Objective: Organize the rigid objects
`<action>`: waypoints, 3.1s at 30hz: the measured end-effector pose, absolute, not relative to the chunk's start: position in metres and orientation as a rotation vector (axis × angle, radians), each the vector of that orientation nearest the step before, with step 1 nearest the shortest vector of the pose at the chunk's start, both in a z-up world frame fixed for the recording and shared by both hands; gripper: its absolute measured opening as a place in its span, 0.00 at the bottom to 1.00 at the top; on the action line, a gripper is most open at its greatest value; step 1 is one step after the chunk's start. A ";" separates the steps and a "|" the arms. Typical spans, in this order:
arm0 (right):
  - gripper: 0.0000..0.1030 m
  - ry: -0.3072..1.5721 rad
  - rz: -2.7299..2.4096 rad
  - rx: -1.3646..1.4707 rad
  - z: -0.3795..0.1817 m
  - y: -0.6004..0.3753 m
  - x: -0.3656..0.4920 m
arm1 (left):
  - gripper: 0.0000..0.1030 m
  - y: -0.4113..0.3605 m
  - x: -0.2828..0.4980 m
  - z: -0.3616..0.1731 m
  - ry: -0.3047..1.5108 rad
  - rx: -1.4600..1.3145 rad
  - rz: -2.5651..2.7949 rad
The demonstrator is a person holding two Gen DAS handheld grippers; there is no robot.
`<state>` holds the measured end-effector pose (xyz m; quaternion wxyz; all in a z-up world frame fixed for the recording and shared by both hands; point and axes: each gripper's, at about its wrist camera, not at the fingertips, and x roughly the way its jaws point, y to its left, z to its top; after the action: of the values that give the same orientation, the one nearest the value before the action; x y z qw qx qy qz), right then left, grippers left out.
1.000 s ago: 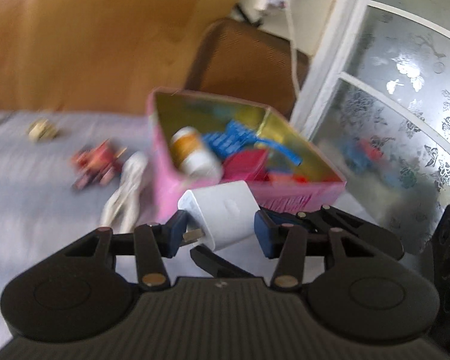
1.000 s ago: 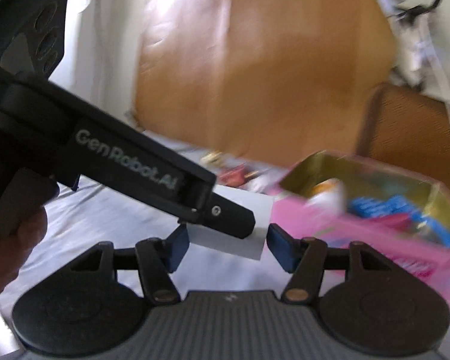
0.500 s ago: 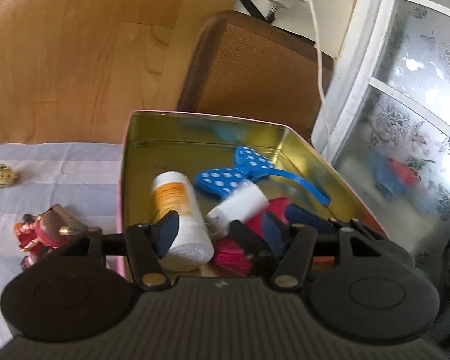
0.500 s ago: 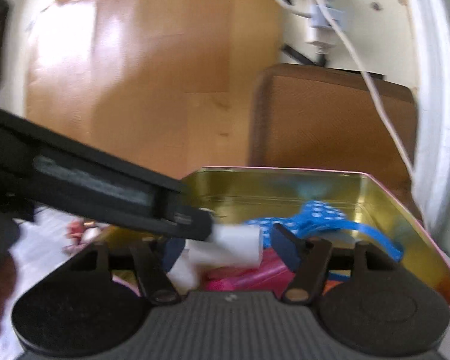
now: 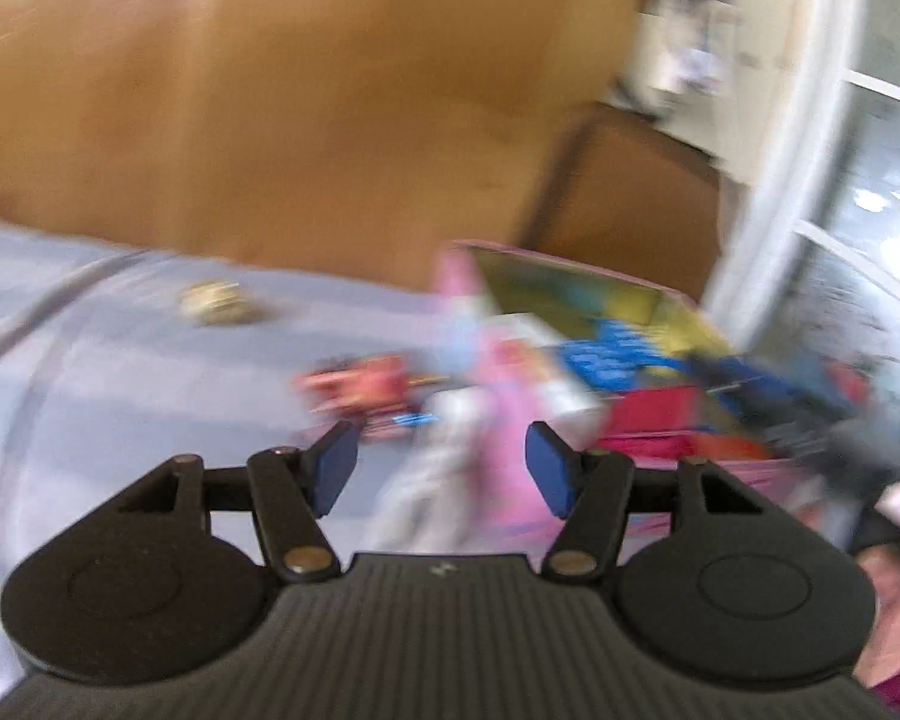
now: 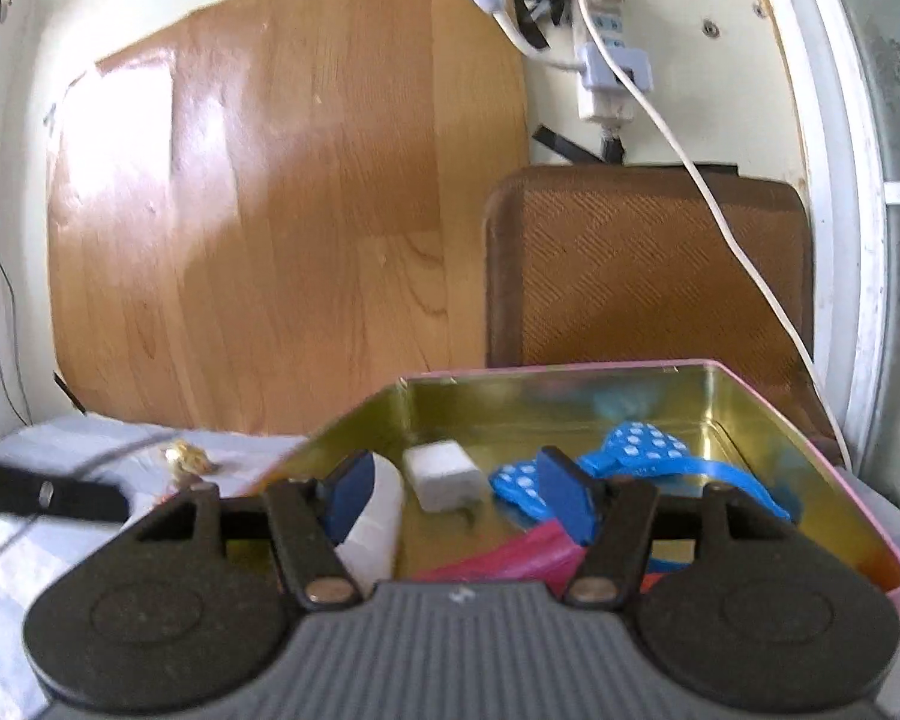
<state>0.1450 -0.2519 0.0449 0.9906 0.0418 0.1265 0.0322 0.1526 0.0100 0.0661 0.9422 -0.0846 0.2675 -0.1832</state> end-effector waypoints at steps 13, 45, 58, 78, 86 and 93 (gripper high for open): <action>0.61 0.548 0.343 0.152 0.058 -0.074 0.268 | 0.62 0.149 0.172 0.020 0.536 -0.222 0.054; 0.32 0.703 0.461 -0.156 0.001 -0.065 0.145 | 0.70 0.139 0.152 0.018 0.530 -0.300 -0.245; 0.46 0.600 0.412 -0.162 0.000 -0.126 0.072 | 0.73 0.051 0.106 0.015 0.723 -0.422 -0.636; 0.35 0.362 0.252 -0.080 0.024 -0.182 0.081 | 0.43 -0.044 0.154 0.069 0.663 -0.256 -0.738; 0.35 0.342 0.124 0.054 0.034 -0.243 0.128 | 0.47 -0.106 0.199 0.064 0.688 -0.200 -0.793; 0.46 0.322 0.067 0.075 0.017 -0.253 0.141 | 0.56 -0.098 0.200 0.060 0.663 -0.194 -0.713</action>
<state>0.1412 -0.2531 0.0171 0.9858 0.0372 0.1604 0.0333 0.2002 -0.0981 0.0601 0.8794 -0.0930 0.3180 -0.3419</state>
